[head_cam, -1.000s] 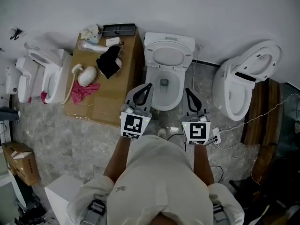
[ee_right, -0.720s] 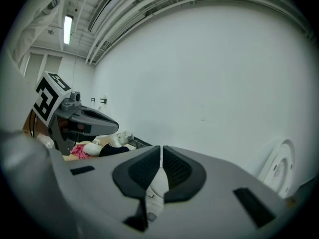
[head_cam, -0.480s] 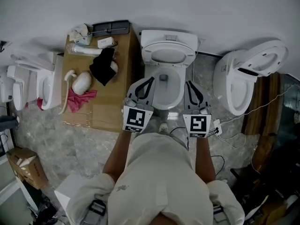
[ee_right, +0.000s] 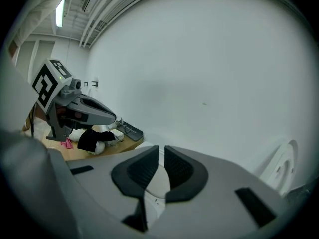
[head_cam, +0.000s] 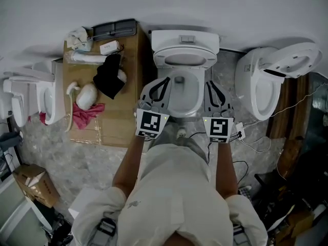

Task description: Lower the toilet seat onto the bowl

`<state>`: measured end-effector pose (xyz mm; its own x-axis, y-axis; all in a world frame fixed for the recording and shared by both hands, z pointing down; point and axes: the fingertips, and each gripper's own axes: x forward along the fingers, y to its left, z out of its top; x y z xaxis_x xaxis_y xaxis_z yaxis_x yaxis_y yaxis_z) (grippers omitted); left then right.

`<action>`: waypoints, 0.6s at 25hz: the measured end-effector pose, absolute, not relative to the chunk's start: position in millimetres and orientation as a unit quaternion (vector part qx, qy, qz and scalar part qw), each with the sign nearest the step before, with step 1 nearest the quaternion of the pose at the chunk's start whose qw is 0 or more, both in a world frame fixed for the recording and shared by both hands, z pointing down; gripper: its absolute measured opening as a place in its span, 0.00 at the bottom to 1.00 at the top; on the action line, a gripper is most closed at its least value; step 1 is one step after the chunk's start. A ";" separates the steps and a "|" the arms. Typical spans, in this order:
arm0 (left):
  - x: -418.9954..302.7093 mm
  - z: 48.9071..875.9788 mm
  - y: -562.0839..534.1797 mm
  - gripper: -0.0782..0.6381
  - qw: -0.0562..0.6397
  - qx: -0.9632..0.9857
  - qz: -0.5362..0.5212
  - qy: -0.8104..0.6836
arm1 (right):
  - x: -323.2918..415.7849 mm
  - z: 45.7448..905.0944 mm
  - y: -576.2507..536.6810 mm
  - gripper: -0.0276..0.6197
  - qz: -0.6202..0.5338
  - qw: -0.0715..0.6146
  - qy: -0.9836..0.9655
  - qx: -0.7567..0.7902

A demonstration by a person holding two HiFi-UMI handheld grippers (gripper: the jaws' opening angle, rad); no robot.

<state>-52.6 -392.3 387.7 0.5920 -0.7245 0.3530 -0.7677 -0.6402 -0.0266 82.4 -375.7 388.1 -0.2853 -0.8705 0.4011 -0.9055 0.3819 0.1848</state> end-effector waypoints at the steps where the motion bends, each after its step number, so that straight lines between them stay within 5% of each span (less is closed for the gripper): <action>1: -52.3 391.0 -397.4 0.13 0.065 0.890 0.169 -0.418 | 82.9 391.5 -380.8 0.11 0.040 0.226 -0.799 0.555; 15: -39.7 439.0 -447.3 0.13 0.074 0.895 0.186 -0.398 | 81.0 441.4 -436.9 0.13 0.031 0.273 -0.795 0.541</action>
<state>-39.7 -447.3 439.0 0.6144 -0.6847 0.3921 -0.7401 -0.6724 -0.0146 81.0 -436.9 441.4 -0.2648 -0.8430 0.4682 -0.8770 0.4124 0.2466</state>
